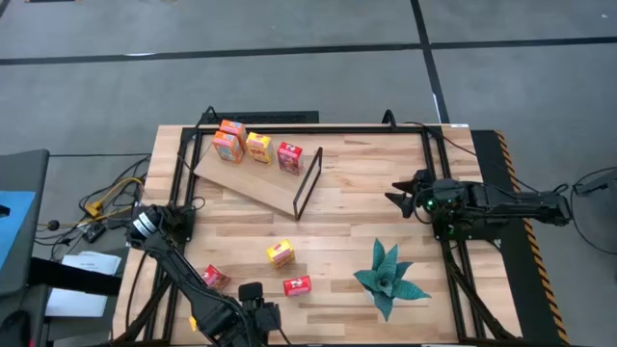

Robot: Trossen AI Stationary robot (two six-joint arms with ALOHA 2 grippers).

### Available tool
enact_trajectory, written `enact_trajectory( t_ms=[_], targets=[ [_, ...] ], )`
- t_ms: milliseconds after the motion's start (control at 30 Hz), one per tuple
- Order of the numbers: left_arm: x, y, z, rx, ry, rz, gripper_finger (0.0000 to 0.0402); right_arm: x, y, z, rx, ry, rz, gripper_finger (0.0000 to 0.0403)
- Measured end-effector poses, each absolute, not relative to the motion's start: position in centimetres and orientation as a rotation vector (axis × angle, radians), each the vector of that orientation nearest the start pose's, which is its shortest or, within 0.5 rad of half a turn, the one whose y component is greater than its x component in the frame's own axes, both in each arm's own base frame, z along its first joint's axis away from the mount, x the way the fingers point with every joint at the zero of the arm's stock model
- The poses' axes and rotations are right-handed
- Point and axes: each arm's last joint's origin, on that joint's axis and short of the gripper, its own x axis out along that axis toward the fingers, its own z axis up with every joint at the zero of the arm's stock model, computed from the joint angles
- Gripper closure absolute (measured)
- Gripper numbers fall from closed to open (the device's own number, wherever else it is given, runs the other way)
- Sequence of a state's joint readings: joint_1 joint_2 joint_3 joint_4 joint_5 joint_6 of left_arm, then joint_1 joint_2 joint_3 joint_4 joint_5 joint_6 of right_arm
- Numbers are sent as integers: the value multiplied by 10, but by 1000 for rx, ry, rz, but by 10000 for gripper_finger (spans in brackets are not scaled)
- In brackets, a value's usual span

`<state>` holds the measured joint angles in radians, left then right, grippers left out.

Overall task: Stack cereal on shelf
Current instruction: Put the orange cereal box aligned with the other orange cereal boxes on the shelf

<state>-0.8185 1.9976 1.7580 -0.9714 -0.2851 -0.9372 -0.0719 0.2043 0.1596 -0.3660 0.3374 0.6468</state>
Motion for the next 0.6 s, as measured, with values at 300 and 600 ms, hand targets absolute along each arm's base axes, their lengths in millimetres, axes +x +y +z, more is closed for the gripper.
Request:
enact_trajectory(
  t_ms=[300,600],
  targets=[
    [296,-291,254,-241,1185,24,219,95,-16,168,574,264,-520,86],
    [297,-284,261,-211,1209,-19,252,95,-16,168,573,264,-521,86]
  ],
)
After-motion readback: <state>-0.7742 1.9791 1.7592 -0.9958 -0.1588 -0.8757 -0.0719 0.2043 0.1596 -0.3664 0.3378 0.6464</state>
